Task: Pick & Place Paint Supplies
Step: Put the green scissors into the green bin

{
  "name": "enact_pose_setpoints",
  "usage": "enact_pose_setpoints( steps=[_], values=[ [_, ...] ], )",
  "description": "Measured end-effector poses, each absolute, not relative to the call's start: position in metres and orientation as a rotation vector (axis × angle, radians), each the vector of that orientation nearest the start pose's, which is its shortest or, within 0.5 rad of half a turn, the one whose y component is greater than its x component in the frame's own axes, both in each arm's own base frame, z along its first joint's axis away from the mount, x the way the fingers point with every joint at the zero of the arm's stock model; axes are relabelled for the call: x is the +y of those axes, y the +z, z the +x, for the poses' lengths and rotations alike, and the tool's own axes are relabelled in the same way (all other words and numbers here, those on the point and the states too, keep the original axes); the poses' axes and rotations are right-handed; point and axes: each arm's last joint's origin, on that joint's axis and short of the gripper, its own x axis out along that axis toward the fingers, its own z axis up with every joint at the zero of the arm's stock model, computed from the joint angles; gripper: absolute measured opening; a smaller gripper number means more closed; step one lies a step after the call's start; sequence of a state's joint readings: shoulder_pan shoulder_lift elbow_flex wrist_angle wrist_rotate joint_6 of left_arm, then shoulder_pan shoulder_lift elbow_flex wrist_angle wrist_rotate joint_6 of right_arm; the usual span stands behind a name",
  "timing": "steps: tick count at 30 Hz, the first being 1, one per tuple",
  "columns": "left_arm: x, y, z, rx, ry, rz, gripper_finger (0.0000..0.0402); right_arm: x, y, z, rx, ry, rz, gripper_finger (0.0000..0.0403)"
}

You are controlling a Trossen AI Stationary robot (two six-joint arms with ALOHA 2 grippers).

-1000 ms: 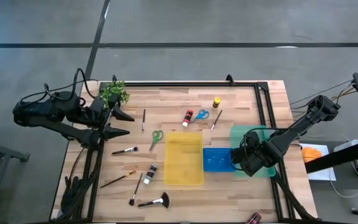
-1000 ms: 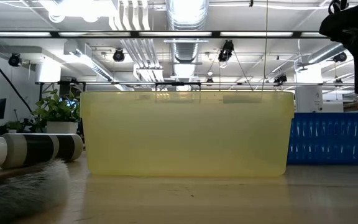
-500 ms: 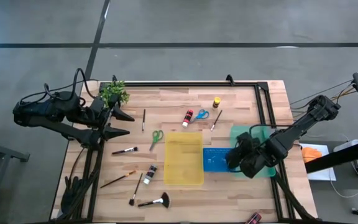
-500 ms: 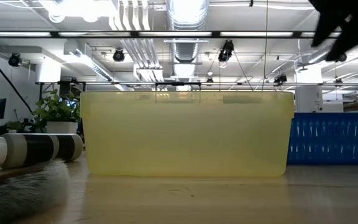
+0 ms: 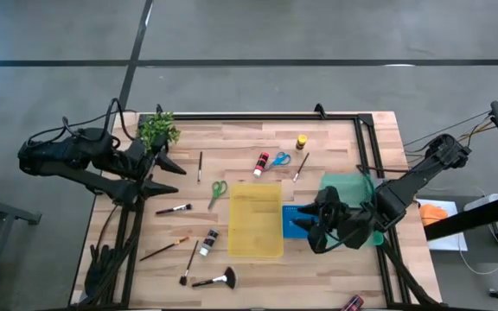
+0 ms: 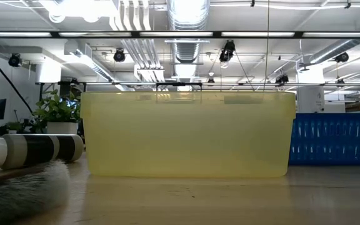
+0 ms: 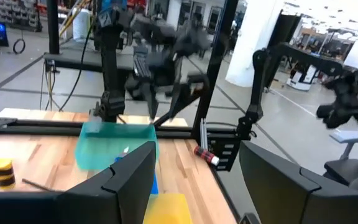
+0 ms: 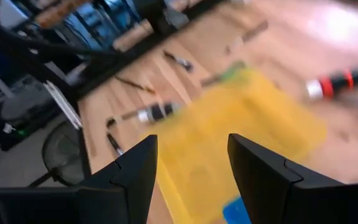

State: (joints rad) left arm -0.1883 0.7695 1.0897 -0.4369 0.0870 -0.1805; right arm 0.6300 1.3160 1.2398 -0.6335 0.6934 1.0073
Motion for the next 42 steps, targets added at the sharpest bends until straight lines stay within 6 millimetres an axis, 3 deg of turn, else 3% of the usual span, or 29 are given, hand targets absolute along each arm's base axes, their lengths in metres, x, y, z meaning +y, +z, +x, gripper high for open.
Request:
enact_pose_setpoints(
  steps=[4, 9, 18, 22, 28, 33, 42],
  values=[
    [-0.029, 0.404, 0.142, 0.198, -0.241, -0.168, 0.0244, 0.145, 0.368, 0.232, 0.400, -0.301, 0.446, 0.0193],
    [-0.026, 0.383, 0.159, 0.375, -0.009, -0.184, 0.0244, 0.140, 0.394, 0.230, 0.346, -0.285, 0.367, 0.0193],
    [-0.027, 0.320, 0.218, 0.819, 0.259, -0.367, 0.0233, 0.121, 0.433, 0.218, 0.258, -0.290, 0.322, 0.0193],
    [-0.013, 0.298, 0.244, 0.998, 0.409, -0.539, 0.0203, 0.116, 0.444, 0.215, 0.235, -0.285, 0.299, 0.0193],
    [0.019, 0.281, 0.275, 1.143, 0.461, -0.680, 0.0143, 0.112, 0.453, 0.211, 0.222, -0.272, 0.240, 0.0193],
    [0.043, 0.256, 0.289, 1.239, 0.472, -0.600, 0.0116, 0.110, 0.458, 0.207, 0.208, -0.265, 0.239, 0.0193],
    [0.054, 0.200, 0.313, 1.481, 0.274, -0.087, 0.0116, 0.109, 0.460, 0.205, 0.204, -0.262, 0.232, 0.0193]
  ],
)
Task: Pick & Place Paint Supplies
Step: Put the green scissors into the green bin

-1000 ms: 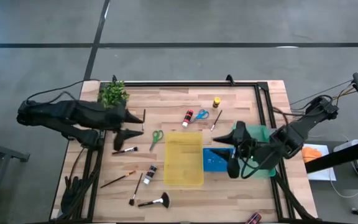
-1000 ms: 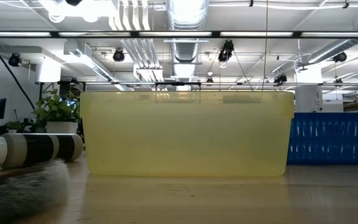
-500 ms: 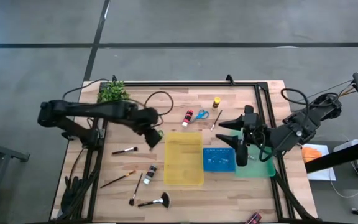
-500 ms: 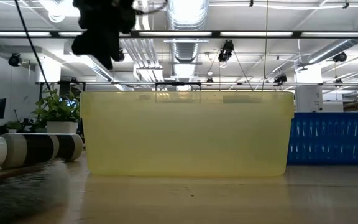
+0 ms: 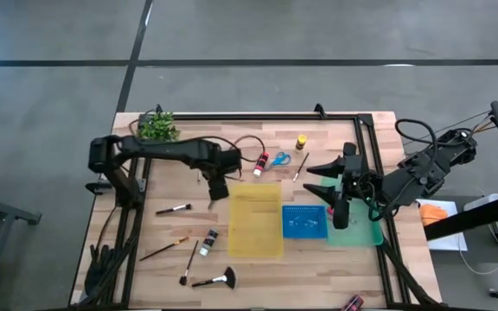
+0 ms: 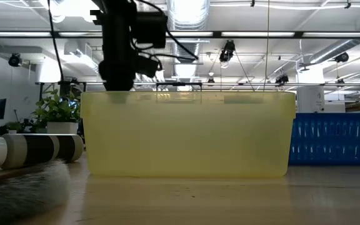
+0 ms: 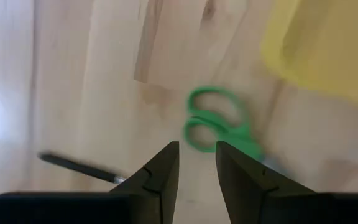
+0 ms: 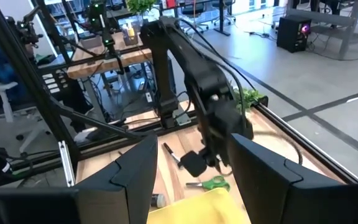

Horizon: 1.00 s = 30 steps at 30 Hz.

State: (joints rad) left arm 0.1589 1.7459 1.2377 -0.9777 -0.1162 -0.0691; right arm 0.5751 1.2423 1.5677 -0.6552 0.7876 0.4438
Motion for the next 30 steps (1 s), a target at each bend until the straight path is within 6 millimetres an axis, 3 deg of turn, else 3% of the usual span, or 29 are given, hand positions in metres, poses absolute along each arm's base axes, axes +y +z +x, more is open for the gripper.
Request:
enact_pose_setpoints(
  steps=[5, 9, 14, 19, 30],
  values=[
    [0.056, 0.190, 0.316, 1.544, 0.088, 0.175, 0.0119, 0.107, 0.466, 0.202, 0.188, -0.256, 0.248, 0.0193],
    [0.057, 0.192, 0.314, 1.469, -0.056, 0.349, 0.0119, 0.105, 0.469, 0.199, 0.175, -0.254, 0.262, 0.0193],
    [0.055, 0.178, 0.309, 1.406, -0.281, 0.458, 0.0119, 0.105, 0.471, 0.199, 0.173, -0.253, 0.261, 0.0193],
    [0.055, 0.167, 0.306, 1.382, -0.296, 0.485, 0.0119, 0.105, 0.471, 0.199, 0.173, -0.254, 0.260, 0.0193],
    [0.061, 0.167, 0.313, 1.314, -0.258, 0.496, 0.0119, 0.105, 0.470, 0.199, 0.176, -0.253, 0.248, 0.0193]
  ],
)
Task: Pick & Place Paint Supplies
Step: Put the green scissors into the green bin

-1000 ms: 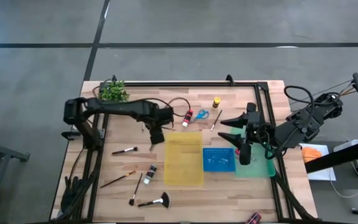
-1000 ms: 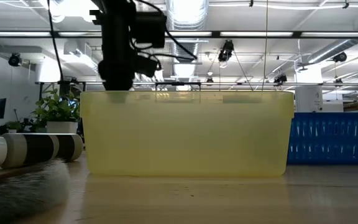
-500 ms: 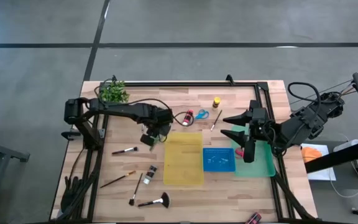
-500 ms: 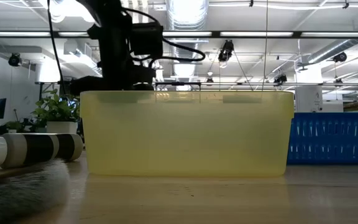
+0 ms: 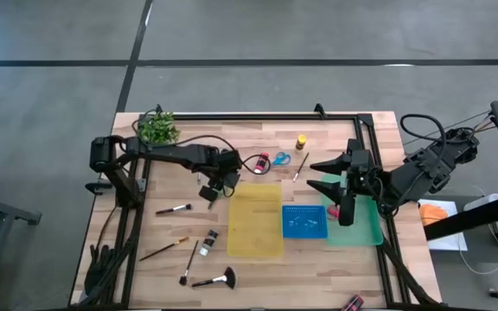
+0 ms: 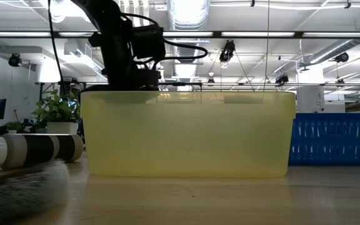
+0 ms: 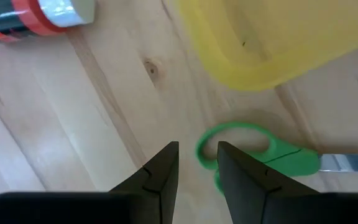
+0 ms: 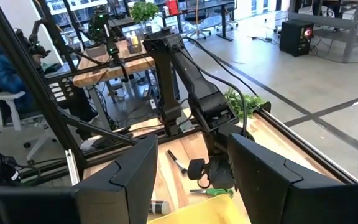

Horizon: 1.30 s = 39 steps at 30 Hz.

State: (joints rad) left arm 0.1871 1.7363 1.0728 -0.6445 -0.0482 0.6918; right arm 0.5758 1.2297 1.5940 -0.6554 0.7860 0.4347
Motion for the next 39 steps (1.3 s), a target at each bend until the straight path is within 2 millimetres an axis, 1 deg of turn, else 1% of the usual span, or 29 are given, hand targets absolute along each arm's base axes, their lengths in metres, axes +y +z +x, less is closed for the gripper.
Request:
enact_pose_setpoints(
  steps=[3, 10, 19, 27, 34, 39],
  values=[
    [0.063, 0.165, 0.311, 1.314, -0.255, 0.494, 0.0119, 0.105, 0.470, 0.199, 0.178, -0.253, 0.245, 0.0193],
    [0.061, 0.150, 0.302, 1.342, -0.264, 0.495, 0.0119, 0.105, 0.470, 0.199, 0.180, -0.255, 0.247, 0.0193],
    [0.062, 0.150, 0.306, 1.296, -0.264, 0.537, 0.0119, 0.105, 0.470, 0.199, 0.180, -0.256, 0.251, 0.0193],
    [0.060, 0.141, 0.299, 1.313, -0.304, 0.546, 0.0119, 0.105, 0.470, 0.199, 0.179, -0.256, 0.254, 0.0193],
    [0.061, 0.141, 0.302, 1.276, -0.288, 0.555, 0.0119, 0.104, 0.470, 0.199, 0.180, -0.257, 0.253, 0.0193],
    [0.062, 0.130, 0.304, 1.304, -0.311, 0.542, 0.0119, 0.104, 0.470, 0.199, 0.180, -0.258, 0.258, 0.0193]
  ],
)
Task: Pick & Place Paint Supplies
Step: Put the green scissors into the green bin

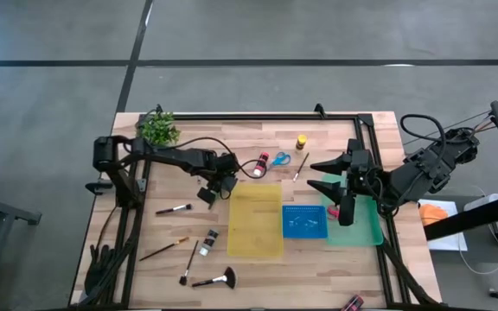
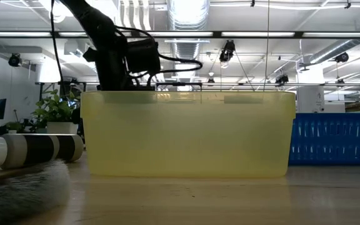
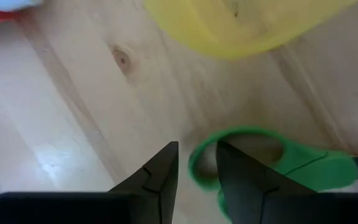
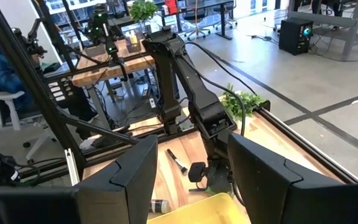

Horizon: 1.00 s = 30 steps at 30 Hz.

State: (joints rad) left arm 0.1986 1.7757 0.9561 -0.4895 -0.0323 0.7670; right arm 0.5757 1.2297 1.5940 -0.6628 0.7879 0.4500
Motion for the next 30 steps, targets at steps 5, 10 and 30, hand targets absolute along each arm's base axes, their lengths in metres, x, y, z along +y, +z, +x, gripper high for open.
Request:
enact_pose_setpoints(
  steps=[5, 10, 30],
  values=[
    [0.062, 0.127, 0.304, 1.319, -0.315, 0.535, 0.0119, 0.104, 0.469, 0.198, 0.184, -0.261, 0.277, 0.0193],
    [0.062, 0.126, 0.302, 1.341, -0.323, 0.525, 0.0114, 0.104, 0.468, 0.198, 0.185, -0.264, 0.289, 0.0193],
    [0.056, 0.129, 0.284, 1.435, -0.415, 0.410, 0.0004, 0.104, 0.469, 0.199, 0.181, -0.262, 0.299, 0.0193]
  ],
)
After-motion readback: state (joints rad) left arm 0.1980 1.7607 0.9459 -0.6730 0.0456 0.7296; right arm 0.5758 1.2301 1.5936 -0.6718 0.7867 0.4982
